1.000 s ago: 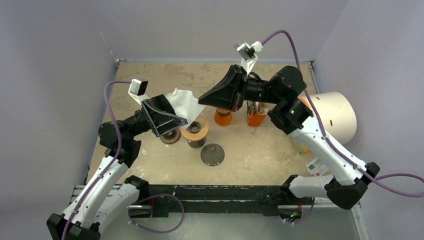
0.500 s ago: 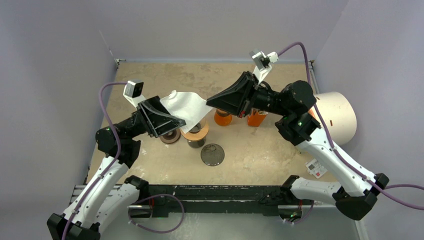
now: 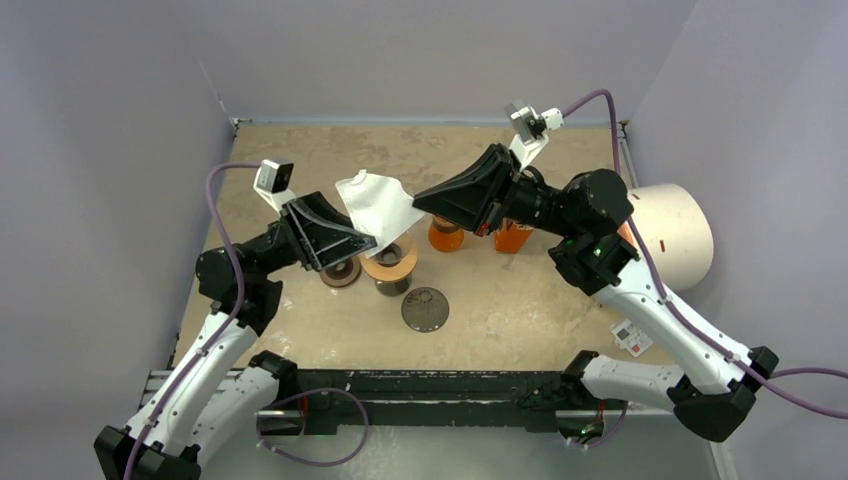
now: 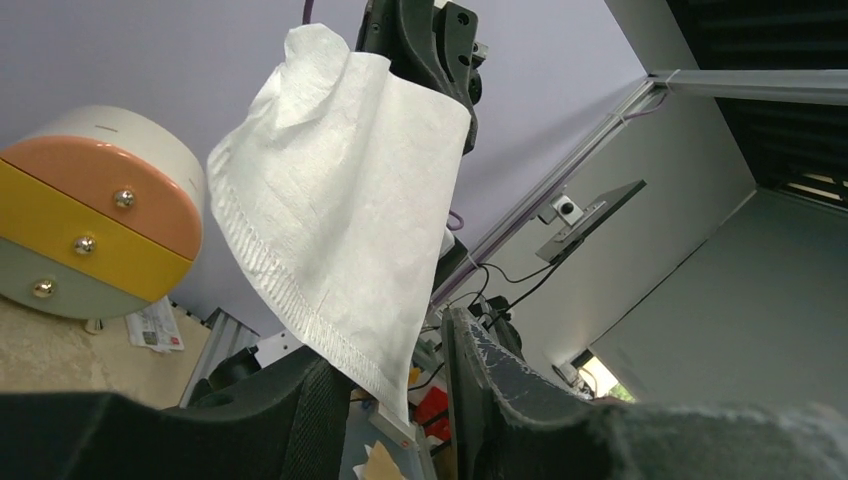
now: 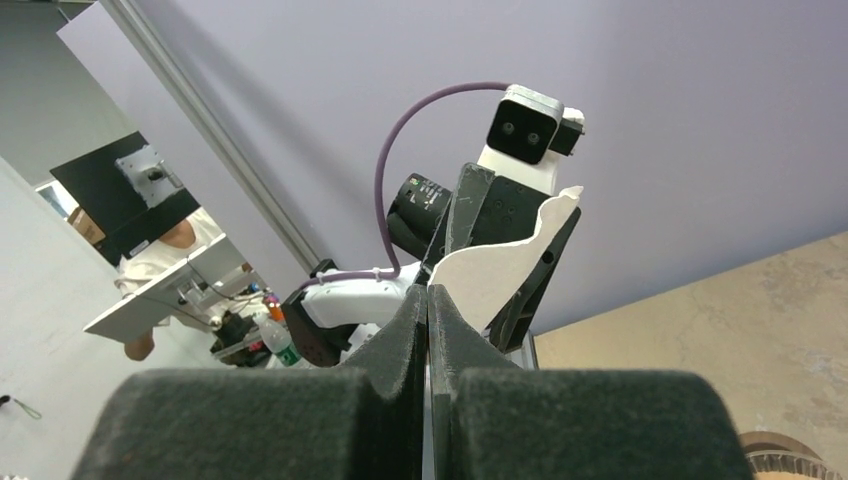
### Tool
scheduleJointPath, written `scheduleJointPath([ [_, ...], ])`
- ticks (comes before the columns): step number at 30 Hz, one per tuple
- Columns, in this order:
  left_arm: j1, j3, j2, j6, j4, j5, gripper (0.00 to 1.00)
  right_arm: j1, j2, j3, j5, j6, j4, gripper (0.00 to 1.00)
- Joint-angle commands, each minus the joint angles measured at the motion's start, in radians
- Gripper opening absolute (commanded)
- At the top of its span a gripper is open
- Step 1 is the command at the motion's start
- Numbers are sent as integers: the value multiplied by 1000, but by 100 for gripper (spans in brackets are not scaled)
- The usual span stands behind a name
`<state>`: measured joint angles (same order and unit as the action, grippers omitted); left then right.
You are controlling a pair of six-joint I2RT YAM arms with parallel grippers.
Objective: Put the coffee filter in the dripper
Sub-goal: Pick up the coffee filter from the coffee filter holder.
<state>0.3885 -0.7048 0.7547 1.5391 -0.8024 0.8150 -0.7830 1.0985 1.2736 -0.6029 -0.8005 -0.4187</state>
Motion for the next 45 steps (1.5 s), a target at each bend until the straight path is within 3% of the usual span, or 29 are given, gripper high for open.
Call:
scheduleJointPath([
  [1, -4, -27, 5, -41, -1, -2, 35, -14, 2, -5, 23, 1, -64, 0],
  [6, -4, -31, 14, -32, -29, 0, 30, -31, 5, -25, 32, 6, -75, 0],
  [15, -4, -38, 9, -45, -33, 17, 0, -37, -36, -63, 66, 50, -26, 0],
  [19, -4, -32, -1, -74, -21, 29, 0, -38, -72, -77, 93, 85, 35, 0],
  [20, -4, -35, -8, -92, 1, 33, 0, -38, -79, -78, 103, 97, 57, 3],
  [24, -4, -43, -25, -183, 79, 56, 0, -38, -106, -77, 136, 147, 151, 36],
  [26, -4, -59, -27, -254, 142, 83, 0, -38, -123, -73, 155, 178, 204, 50],
  [30, -4, -99, -30, -441, 320, 137, 0, -38, -164, -58, 202, 253, 313, 63],
  [37, -4, -145, -31, -858, 629, 200, 0, -38, -189, 32, 262, 419, 561, 67],
  [45, -4, -105, -93, -1324, 786, 83, 0, -38, -159, 131, 287, 572, 774, 69],
])
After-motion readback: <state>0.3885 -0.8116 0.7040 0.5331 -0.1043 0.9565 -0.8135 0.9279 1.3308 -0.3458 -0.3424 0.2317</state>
